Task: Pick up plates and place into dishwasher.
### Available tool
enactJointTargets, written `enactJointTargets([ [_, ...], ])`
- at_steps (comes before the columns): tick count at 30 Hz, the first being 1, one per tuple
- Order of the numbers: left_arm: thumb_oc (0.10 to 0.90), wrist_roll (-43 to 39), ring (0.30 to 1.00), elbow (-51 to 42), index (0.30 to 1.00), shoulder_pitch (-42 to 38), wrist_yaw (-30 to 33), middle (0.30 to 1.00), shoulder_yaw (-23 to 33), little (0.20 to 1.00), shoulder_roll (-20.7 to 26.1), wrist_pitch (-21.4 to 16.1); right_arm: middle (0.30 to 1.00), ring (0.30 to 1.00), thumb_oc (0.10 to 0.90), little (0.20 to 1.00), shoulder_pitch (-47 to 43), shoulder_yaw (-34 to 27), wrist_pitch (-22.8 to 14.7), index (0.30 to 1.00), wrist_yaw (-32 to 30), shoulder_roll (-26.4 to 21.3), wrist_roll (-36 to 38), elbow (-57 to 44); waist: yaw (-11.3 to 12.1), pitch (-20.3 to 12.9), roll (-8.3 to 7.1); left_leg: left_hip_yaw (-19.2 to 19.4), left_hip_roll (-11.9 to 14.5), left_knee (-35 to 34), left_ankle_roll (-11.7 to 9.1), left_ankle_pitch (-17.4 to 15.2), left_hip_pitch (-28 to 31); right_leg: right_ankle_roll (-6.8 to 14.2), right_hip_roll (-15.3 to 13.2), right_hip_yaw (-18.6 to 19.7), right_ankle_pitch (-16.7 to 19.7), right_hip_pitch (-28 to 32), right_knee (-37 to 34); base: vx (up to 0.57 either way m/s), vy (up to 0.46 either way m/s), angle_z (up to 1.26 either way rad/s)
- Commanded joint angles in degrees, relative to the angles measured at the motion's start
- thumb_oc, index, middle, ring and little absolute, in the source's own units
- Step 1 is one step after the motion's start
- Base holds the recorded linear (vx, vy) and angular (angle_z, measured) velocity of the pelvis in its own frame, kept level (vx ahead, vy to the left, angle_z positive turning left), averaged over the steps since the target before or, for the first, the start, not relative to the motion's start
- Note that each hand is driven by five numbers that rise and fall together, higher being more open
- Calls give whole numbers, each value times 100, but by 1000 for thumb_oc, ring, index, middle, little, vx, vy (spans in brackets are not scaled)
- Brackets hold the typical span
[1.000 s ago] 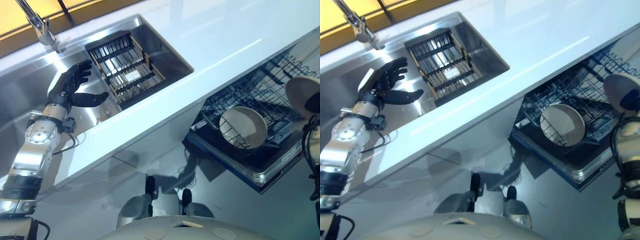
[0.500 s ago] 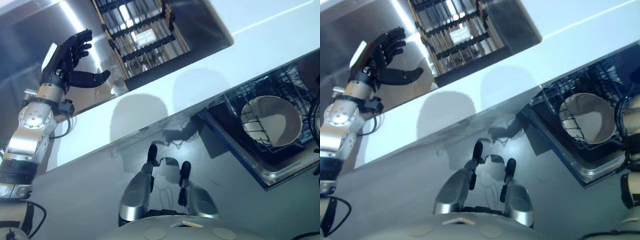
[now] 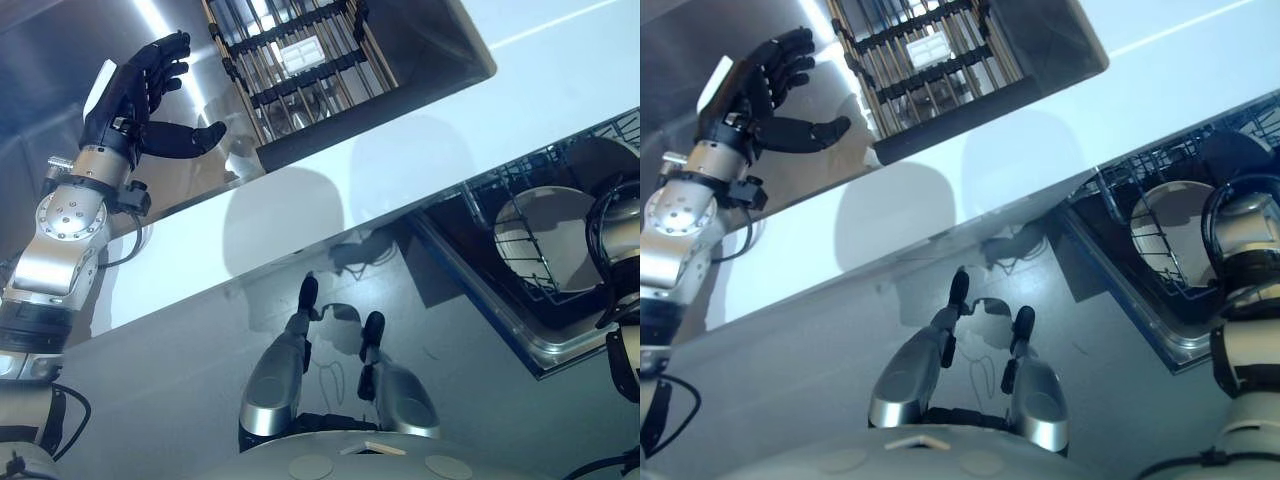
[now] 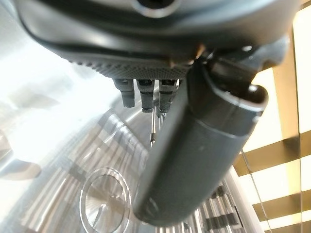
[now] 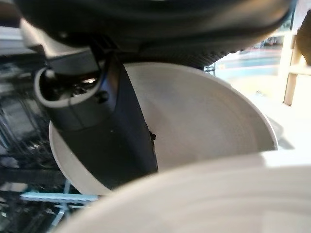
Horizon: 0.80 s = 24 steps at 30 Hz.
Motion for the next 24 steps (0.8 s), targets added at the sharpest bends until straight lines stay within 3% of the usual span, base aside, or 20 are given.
enactJointTargets([
  [1, 800, -29, 900, -263, 900, -314, 198, 900, 260, 900, -61, -510, 300, 300, 100, 200, -340, 655, 193, 300, 116, -605, -764, -115, -72, -325, 1, 202, -83, 399, -132, -579, 90, -329, 234, 108, -394, -616, 1162, -21, 31, -3],
  [5, 800, -21, 900, -314, 900, -293, 195, 900, 260, 900, -45, -486, 309, 309, 111, 211, -260, 716, 149, 309, 88, -661, -827, -126, -114, -341, -12, 215, -103, 333, -101, -595, 180, -315, 234, 178, -375, -578, 1127, -7, 9, -1],
  [6, 800, -20, 900, -314, 900, -292, 197, 900, 255, 900, -49, -486, 455, 455, 281, 381, -242, 710, 133, 455, 80, -669, -796, -135, -122, -345, -13, 219, -106, 323, -97, -597, 194, -312, 234, 187, -368, -573, 1120, 0, 0, 0],
  [7, 800, -27, 900, -305, 900, -299, 190, 900, 257, 900, -55, -485, 756, 756, 633, 733, -215, 690, 104, 756, 46, -683, -774, -153, -139, -348, -18, 225, -112, 314, -92, -601, 210, -305, 233, 201, -357, -571, 1112, -31, 32, -1],
  [8, 800, -22, 900, -306, 900, -292, 191, 900, 256, 900, -64, -491, 900, 900, 800, 900, -189, 670, 29, 900, -29, -690, -766, -177, -156, -352, -20, 239, -115, 294, -88, -603, 238, -298, 236, 224, -342, -559, 1098, -30, 35, -2],
  [16, 800, -9, 900, -312, 900, -225, 229, 900, 250, 900, -152, -426, 900, 900, 800, 900, -26, 278, -489, 900, -328, -715, -113, -663, -291, -435, -37, 343, -115, 229, -57, -640, 413, -262, 247, 351, -310, -453, 1057, 2, 53, -8],
  [24, 800, 108, 900, -307, 900, -6, 159, 900, 347, 900, -320, -309, 900, 900, 800, 900, 557, -687, -853, 900, -700, -621, 223, -1684, -396, -661, -147, 451, -100, 181, -20, -721, 657, -224, 260, 378, -329, -274, 1038, 42, 29, -8],
])
